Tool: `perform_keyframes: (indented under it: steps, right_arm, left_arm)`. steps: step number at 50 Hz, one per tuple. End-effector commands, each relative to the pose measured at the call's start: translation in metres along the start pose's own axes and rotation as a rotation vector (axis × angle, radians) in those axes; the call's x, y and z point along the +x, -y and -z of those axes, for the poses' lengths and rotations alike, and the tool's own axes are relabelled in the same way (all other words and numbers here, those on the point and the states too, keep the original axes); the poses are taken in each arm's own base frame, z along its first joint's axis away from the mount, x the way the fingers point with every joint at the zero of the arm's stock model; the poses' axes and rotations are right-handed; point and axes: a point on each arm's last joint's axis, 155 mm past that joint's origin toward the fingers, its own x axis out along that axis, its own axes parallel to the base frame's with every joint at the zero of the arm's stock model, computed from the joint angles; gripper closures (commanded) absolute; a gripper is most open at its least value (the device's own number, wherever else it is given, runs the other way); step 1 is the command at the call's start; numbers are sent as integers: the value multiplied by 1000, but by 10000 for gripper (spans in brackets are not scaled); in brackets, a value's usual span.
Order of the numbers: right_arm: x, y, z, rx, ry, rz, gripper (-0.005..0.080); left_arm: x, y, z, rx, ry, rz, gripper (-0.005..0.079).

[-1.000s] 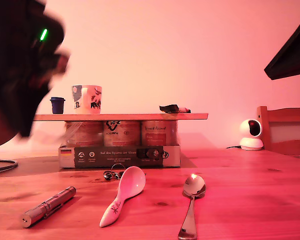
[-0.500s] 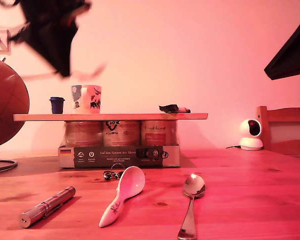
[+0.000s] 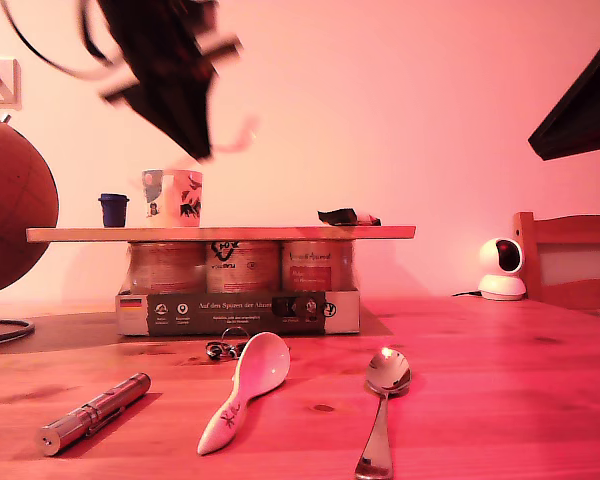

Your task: Pick up the metallic fork and place it on the shelf behind you

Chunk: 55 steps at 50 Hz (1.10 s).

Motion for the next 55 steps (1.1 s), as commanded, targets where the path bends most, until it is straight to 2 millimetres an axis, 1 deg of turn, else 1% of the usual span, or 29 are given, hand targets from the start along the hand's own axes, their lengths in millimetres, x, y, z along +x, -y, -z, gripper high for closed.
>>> perform_keyframes:
  steps: [1, 6, 14, 21, 33, 39, 43, 49, 55]
  right_arm:
    - [-2, -2, -7, -5, 12, -5, 764]
    - [-2, -2, -6, -5, 10, -5, 764]
    - [-2, -2, -6, -5, 11, -5, 764]
    - [-2, -2, -6, -4, 9, -5, 764]
    - [-2, -2, -3, -2, -1, -4, 764]
    - [-2, -2, -3, -2, -2, -4, 764]
    - [-2, -2, -3, -2, -2, -5, 764]
    - [-2, -2, -3, -2, -2, -4, 764]
    - [-2, -2, -3, -2, -1, -5, 764]
  left_arm:
    - [-2, 3, -21, 41, 65, 2, 763]
    - [4, 2, -42, 50, 125, 0, 763]
    - [17, -1, -65, 65, 194, -4, 763]
    - [28, -3, -82, 74, 253, -6, 763]
    - [48, -7, -105, 105, 344, -16, 763]
    - [57, -13, -111, 103, 372, -21, 763]
    - [65, -14, -109, 102, 364, -21, 763]
    - [80, -22, -102, 92, 335, -25, 763]
    - [89, -28, -101, 85, 333, -31, 763]
